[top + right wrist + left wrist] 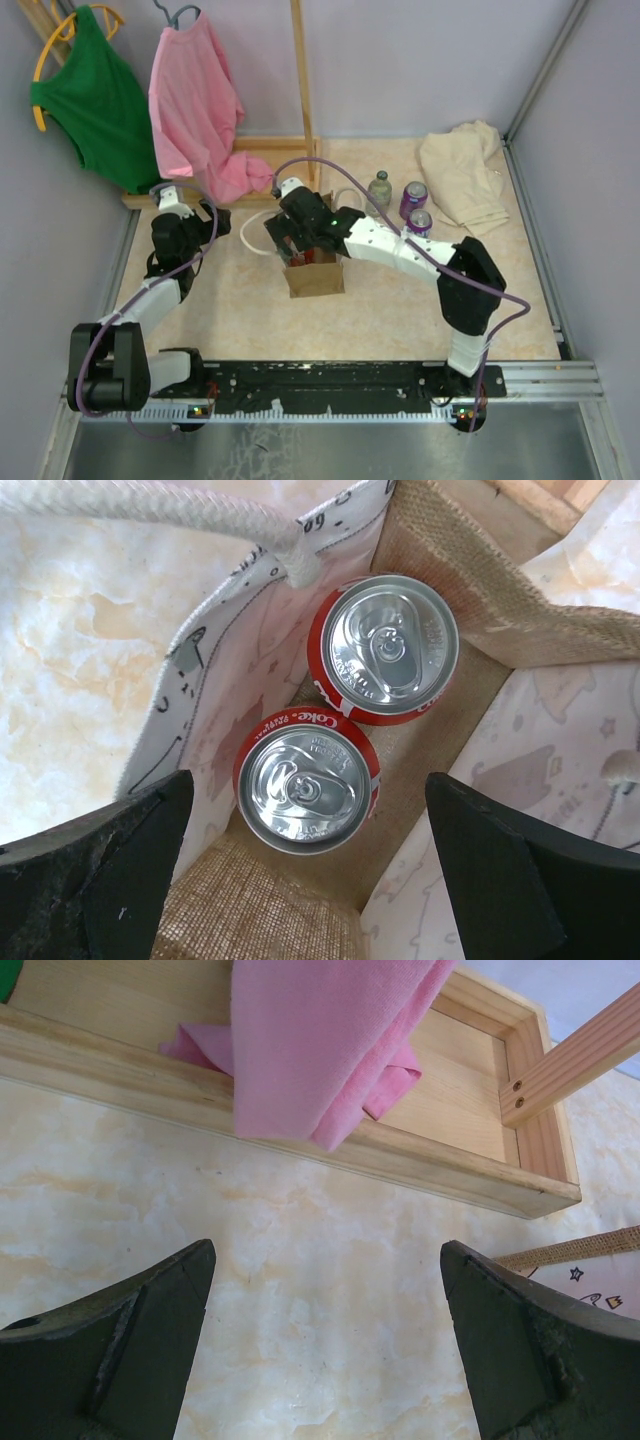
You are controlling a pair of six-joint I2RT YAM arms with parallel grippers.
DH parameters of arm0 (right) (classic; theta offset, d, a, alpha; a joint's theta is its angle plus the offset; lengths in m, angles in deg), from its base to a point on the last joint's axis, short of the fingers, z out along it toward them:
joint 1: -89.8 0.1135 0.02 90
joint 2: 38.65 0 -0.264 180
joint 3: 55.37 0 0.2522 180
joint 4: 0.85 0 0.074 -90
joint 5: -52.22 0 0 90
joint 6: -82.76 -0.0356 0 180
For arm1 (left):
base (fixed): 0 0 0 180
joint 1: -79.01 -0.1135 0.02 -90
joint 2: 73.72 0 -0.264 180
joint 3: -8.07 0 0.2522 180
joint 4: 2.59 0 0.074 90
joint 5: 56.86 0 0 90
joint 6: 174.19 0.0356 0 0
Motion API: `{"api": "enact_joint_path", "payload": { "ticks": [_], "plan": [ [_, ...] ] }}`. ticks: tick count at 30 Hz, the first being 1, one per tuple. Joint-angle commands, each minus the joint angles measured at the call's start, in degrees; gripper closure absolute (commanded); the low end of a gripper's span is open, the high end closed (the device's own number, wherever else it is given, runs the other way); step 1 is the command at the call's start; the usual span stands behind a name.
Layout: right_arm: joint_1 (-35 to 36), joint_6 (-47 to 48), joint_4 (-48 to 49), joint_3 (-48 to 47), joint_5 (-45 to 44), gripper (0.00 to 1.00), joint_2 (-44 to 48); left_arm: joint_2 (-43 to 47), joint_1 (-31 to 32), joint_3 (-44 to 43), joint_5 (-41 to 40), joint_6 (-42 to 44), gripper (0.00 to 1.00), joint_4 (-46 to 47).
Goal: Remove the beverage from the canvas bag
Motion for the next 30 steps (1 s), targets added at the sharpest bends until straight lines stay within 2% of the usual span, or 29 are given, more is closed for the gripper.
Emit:
{"api": "enact_joint_path", "payload": {
  "ticks": [1, 24, 25, 27, 30],
  "plan": [
    [0.7, -0.7, 1.2, -0.5, 0.7, 0.01, -1.8, -0.3, 0.3, -1.5, -0.2, 0.7, 0.00, 0.5],
    [0.8, -1.9, 2.0, 1.1, -1.5, 0.01, -8.1, -0.3, 0.3, -1.1, -0.3, 0.6, 0.00, 0.6],
    [0.8, -1.9, 2.2, 1.3, -1.7, 0.03, -8.2, -0.3, 0.2, -1.1, -0.3, 0.6, 0.00, 0.6],
    [0.8, -2.1, 2.4, 1.7, -2.3, 0.12, -8.0, -0.4, 0.3, -1.1, -0.2, 0.6, 0.00, 0.6],
    [0.8, -2.1, 2.9, 2.4, -3.3, 0.36, -7.8, -0.5, 0.3, -1.1, -0.2, 0.5, 0.00, 0.6]
  ]
}}
